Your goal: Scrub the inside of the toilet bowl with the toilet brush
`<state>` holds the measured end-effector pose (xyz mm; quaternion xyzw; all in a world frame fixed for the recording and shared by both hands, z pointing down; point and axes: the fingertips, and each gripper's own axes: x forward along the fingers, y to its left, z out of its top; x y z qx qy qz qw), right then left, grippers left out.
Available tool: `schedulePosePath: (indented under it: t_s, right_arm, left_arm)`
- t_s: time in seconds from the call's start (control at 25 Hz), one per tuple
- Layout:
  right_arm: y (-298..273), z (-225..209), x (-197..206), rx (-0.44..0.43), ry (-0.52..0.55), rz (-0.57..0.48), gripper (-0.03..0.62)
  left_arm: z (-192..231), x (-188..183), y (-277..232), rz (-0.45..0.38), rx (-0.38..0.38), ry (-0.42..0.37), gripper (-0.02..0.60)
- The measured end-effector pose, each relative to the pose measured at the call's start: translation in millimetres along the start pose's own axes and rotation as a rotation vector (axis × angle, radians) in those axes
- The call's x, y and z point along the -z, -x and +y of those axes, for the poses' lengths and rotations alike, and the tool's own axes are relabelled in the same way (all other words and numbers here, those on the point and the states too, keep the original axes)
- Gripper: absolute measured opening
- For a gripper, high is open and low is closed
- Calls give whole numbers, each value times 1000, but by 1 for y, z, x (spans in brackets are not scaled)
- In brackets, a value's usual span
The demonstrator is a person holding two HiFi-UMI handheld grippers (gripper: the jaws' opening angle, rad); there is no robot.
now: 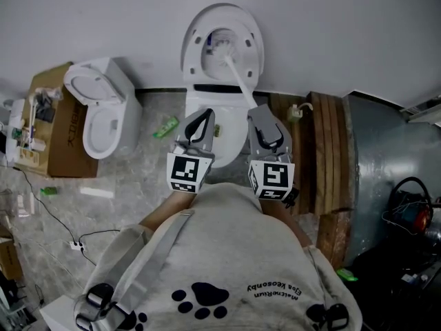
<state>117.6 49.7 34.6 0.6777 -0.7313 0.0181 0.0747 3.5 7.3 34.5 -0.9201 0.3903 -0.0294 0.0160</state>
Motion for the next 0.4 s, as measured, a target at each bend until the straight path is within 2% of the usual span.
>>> schedulePosePath:
  t_s: [0.4]
  right_arm:
    - [18, 8, 11, -42, 27, 11, 152]
  left_arm:
    - [-14, 13, 13, 6, -6, 6, -11]
